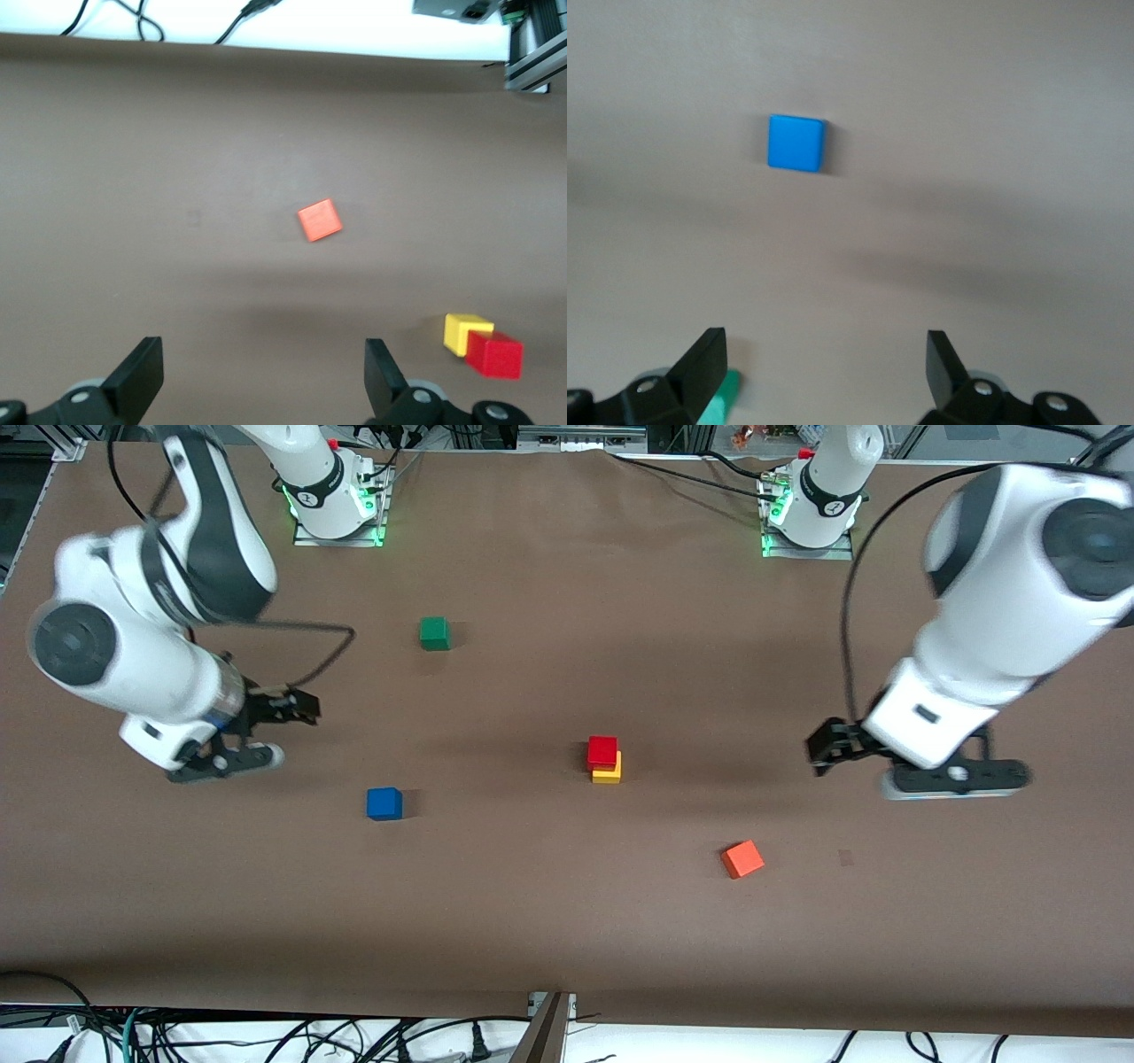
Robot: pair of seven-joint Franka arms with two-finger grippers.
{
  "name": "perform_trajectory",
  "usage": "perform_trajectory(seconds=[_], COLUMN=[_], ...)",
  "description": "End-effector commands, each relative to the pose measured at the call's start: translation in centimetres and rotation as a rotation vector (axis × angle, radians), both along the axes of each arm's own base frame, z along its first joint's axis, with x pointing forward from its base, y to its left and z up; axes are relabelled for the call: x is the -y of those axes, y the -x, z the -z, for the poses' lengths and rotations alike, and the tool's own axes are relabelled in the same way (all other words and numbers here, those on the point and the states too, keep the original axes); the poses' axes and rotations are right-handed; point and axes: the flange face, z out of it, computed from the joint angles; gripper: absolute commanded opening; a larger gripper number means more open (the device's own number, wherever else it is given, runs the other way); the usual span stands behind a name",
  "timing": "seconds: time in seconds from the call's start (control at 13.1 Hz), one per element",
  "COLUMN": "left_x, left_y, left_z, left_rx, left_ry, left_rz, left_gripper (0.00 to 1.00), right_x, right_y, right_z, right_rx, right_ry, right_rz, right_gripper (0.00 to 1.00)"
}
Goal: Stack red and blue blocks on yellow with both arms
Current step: 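Raise the left gripper away while the right gripper reaches the blue cube, then close the right gripper on the blue cube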
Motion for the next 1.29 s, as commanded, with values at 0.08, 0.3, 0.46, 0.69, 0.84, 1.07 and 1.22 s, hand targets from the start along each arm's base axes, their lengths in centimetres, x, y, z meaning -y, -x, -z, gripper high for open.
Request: perform_trajectory(seconds=[0.08,0.3,0.46,0.69,0.84,1.07,1.22], left_x=[-5.6,-9.7,-9.6,-10.5,-11.1,-12.2,-12.1], left_y=[0.5,3.0,5.2,8.1,8.4,7.5,7.3], left_z=[-0.1,-2.9,-4.4,-3.6,-3.2,-2.3,-2.1], left_rx=[-0.119,-0.184,-0.18,-0.198,-0.201,-0.21,-0.212], left_ry=[0.035,0.025,0.014,0.003,0.003,0.009,0.009], left_rz=[0.072,0.08,0.085,0.064,0.045,0.029,0.027], left_gripper=[1.0,1.0,1.0,1.0,1.0,1.0,1.0], right_x=[-1.2,-3.2,-4.2,-4.1,-4.1,-3.9,-3.9], right_y=[-2.7,-4.0,-3.9,-3.4,-2.7,-2.3,-2.5], right_z=[7.0,11.3,13.8,16.9,19.3,21.2,20.9], right_rx=[0.016,0.099,0.1,0.115,0.15,0.157,0.161], right_ry=[-0.064,-0.062,-0.05,-0.05,-0.056,-0.057,-0.059], right_rz=[0.055,0.084,0.109,0.121,0.129,0.164,0.159], right_gripper=[0.99,0.99,0.99,0.99,0.99,0.81,0.51])
